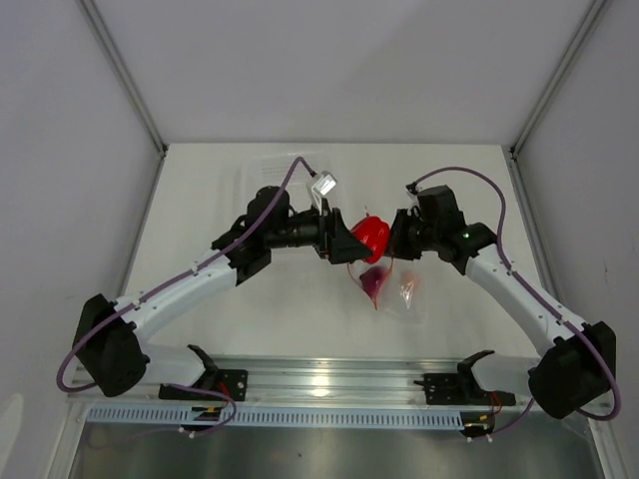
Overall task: Place the food in the zip-top bag and seal the zipper
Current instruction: Place the fake vegetable in the zipper food storage bag.
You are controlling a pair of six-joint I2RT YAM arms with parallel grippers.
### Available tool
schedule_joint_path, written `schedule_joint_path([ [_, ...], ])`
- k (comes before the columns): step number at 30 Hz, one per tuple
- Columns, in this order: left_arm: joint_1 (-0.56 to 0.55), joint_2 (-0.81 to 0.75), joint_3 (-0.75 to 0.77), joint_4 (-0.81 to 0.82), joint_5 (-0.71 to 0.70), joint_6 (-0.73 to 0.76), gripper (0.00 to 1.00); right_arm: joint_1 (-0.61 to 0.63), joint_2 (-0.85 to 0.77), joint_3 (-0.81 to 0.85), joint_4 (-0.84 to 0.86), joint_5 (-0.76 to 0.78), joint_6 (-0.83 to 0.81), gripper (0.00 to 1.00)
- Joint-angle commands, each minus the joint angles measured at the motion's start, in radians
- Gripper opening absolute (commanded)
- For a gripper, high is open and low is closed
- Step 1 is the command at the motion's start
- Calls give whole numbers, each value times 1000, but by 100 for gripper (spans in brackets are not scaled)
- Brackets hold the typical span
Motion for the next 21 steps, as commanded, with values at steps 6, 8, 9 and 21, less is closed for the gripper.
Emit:
schedule_joint_path([
  [6, -34, -5, -85, 218, 57, -40, 1, 33, -83, 36, 37, -55, 86, 0],
  [8, -35, -1, -102, 205, 36, -41, 1, 36, -96, 39, 45, -65, 94, 0],
  [9, -35, -1, -111, 193, -11, -46, 1, 39, -100, 42, 46, -65, 103, 0],
  [21, -115, 113, 136, -388, -427, -3, 1, 67, -119, 63, 79, -43, 134, 0],
])
